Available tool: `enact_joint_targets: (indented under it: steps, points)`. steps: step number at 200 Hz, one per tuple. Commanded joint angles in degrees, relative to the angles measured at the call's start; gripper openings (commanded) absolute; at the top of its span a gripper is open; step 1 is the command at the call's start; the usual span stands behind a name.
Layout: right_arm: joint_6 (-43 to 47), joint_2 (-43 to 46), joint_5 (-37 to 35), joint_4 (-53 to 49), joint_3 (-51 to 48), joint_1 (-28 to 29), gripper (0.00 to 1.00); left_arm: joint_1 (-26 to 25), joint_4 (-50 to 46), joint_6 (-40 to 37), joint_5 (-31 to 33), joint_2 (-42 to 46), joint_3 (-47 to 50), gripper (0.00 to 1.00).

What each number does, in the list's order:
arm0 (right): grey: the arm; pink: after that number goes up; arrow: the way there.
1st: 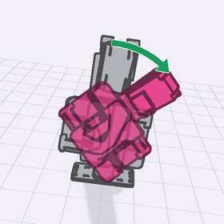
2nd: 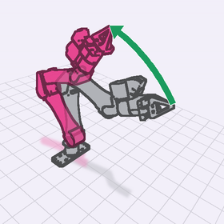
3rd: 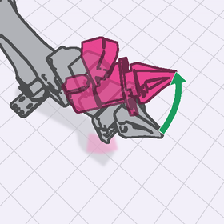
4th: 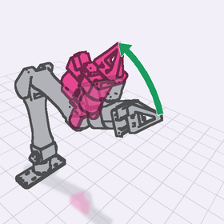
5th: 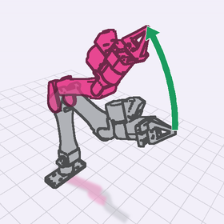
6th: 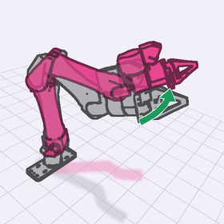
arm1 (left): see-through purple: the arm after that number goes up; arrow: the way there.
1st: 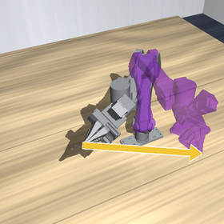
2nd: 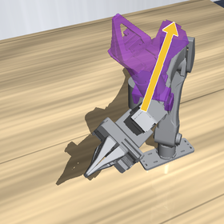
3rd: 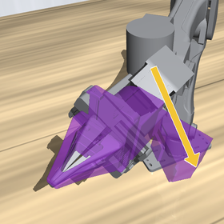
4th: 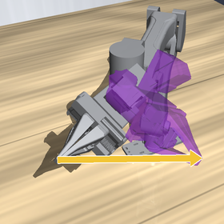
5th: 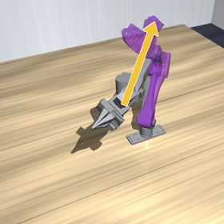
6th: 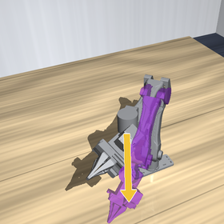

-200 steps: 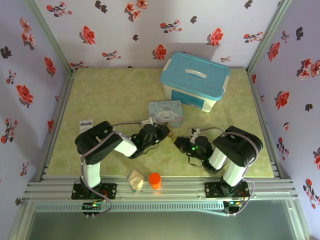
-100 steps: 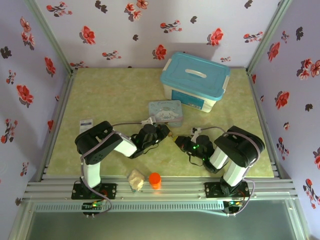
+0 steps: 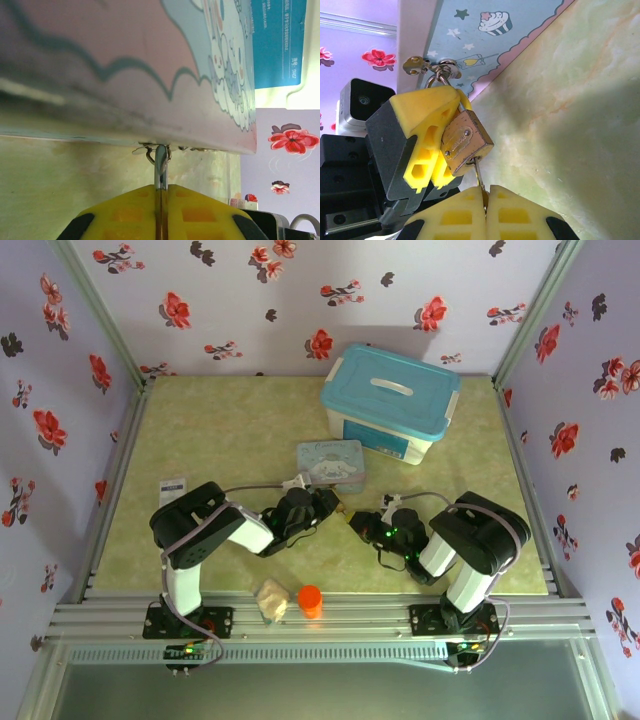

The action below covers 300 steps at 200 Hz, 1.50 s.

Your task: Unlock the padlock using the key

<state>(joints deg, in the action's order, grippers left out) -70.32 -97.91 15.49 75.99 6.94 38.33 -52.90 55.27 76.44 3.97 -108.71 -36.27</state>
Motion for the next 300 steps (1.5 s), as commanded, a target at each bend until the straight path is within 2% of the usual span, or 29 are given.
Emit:
enact_joint_targets:
  steps: [1, 85, 122, 171, 199, 249, 300]
  points:
    - [-0.3, 1.8, 1.7, 3.5, 1.4, 0.1, 0.00, -0.5, 1.5, 2.0, -2.9, -1.7, -1.5, 0.00]
    - [0.3, -0.6, 6.1, 3.4, 2.6, -2.6, 0.00, -0.8, 2.1, 2.6, -3.9, -1.6, -1.9, 0.00]
    - [0.5, -2.2, 7.1, 3.5, 3.2, -3.9, 0.00, -1.7, 6.2, 7.3, -4.2, -1.5, -0.4, 0.00]
    - [-1.5, -0.1, 7.8, 3.4, 3.3, -3.9, 0.00, -2.0, 5.5, 6.2, -3.8, -2.7, -0.9, 0.00]
    - [-2.7, -1.8, 8.5, 3.5, 3.9, -4.0, 0.00, -2.4, 6.3, 6.2, -3.8, -2.9, -0.9, 0.00]
    - [-6.5, -1.1, 13.1, 3.4, 5.3, -6.4, 0.00, -3.2, -1.6, 2.6, -2.5, 1.0, -1.4, 0.00]
    - [-6.9, -4.0, 15.1, 3.5, 5.8, -8.0, 0.00, -4.0, -1.3, 2.9, -3.0, 1.3, -2.9, 0.00]
